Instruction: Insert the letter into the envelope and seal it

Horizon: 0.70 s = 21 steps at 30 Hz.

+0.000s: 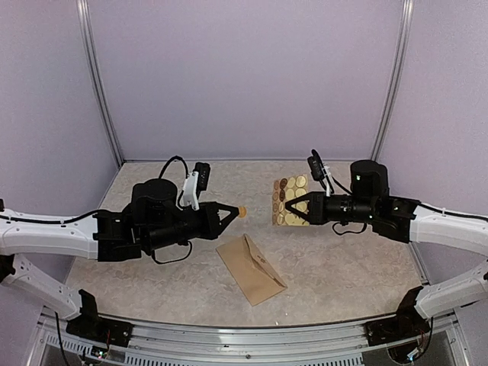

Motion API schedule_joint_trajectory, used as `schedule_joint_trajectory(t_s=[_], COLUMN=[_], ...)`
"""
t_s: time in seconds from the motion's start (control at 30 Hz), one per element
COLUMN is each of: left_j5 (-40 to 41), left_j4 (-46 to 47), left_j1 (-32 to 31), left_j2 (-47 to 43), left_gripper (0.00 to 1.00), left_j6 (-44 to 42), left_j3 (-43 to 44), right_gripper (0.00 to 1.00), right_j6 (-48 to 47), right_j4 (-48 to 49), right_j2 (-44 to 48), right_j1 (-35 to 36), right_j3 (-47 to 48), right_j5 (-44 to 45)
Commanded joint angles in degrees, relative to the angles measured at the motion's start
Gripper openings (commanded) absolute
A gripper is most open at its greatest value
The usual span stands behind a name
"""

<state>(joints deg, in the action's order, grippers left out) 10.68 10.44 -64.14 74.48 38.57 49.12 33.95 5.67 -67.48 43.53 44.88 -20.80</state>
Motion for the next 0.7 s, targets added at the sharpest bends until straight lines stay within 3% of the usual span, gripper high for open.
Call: schedule_joint_trajectory(t_s=[0.0,0.07,0.13,0.23,0.3,0.47,0.57,0.67], left_j5=[-1.41,-4.44,-7.8,-11.53,-12.92,-16.19,-18.63,-22.1], left_j4=[1.47,3.17,5.18,6.7,6.83,8.8,11.44,14.91], left_j1=[0.93,1.67,2.55,3.42,3.73,4.11,4.11,4.11], left_j2=[-4.63,-7.06,-8.92,-10.86,-12.05,-12.69,-12.2,-11.6], left_gripper=[0.0,0.0,0.0,0.0,0.0,0.0,0.0,0.0], left_j6=[-1.0,-1.33,-1.39,-1.53,-1.78,-2.47,-2.91,-3.21], left_j3=[-3.67,-5.85,-7.72,-9.54,-10.03,-10.28,-10.34,-10.53], right_gripper=[0.0,0.0,0.23,0.49,0.57,0.75,0.79,0.8], right_j6=[0.62,-0.16,-0.74,-1.18,-0.93,-1.41,-3.82,-5.23], right_j4=[1.4,0.4,-1.82,-7.83,-10.99,-18.27,-15.68,-8.51], right_j2=[-0.46,-2.12,-4.22,-7.26,-8.77,-7.45,-1.9,2.96], right_j1=[-6.99,-10.74,-14.53,-19.33,-22.83,-23.93,-23.72,-21.97], right_j3=[-5.16,-6.67,-7.84,-8.52,-8.97,-7.8,-8.32,-8.64], right_j5=[-2.52,-3.02,-1.73,3.33,5.87,15.42,9.64,-6.74])
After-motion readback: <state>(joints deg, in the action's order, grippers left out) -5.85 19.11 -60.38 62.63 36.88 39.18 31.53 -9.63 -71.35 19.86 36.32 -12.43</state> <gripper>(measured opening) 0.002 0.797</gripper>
